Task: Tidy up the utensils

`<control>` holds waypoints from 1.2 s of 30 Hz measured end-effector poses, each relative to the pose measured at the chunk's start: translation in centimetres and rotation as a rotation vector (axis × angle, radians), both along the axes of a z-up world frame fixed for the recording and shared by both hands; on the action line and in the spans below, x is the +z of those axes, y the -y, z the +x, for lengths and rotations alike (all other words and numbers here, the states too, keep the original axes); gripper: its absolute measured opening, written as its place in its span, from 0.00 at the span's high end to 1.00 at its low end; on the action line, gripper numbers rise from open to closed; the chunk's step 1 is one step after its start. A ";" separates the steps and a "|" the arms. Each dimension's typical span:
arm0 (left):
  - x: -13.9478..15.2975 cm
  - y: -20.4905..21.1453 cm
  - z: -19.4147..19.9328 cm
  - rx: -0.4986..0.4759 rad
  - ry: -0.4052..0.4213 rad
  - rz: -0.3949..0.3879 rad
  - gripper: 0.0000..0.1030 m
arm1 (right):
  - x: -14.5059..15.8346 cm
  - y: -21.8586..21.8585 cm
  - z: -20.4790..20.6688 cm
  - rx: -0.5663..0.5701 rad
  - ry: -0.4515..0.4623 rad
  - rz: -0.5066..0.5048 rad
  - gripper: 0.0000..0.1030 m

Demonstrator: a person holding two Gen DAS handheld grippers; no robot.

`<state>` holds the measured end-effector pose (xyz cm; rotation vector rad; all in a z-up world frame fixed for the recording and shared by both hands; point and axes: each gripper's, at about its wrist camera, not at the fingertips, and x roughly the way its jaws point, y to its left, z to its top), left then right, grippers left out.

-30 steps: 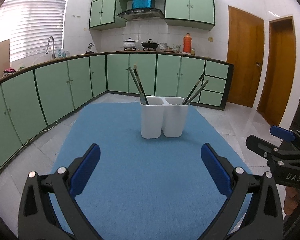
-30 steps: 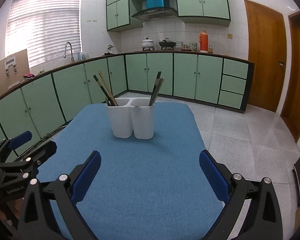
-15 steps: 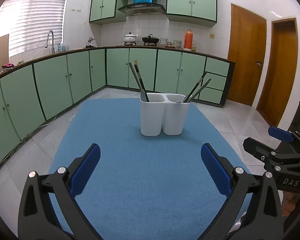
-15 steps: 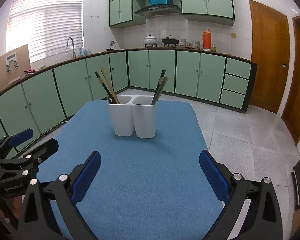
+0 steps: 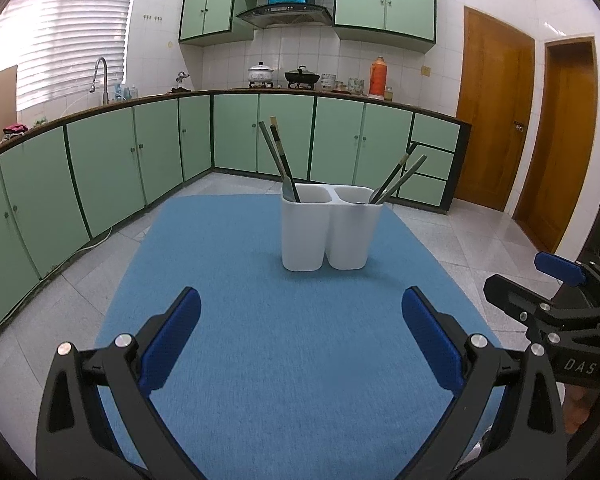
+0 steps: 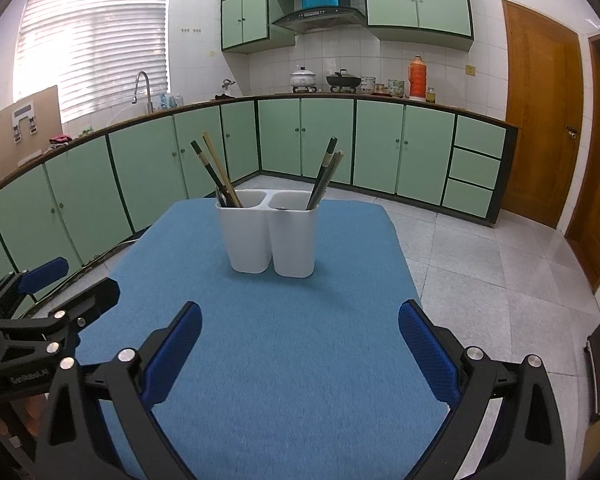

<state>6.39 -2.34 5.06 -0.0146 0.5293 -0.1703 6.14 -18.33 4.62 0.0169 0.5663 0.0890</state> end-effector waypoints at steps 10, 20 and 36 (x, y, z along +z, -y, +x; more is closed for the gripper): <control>-0.2 -0.1 0.2 0.003 0.000 -0.001 0.05 | 0.0 -0.1 0.1 -0.001 0.000 0.001 0.06; -0.1 0.0 0.0 0.003 0.003 -0.001 0.05 | 0.0 -0.1 0.1 0.000 0.000 0.000 0.06; 0.0 0.1 -0.2 0.001 0.004 0.002 0.05 | 0.0 -0.2 0.1 0.000 0.000 0.003 0.06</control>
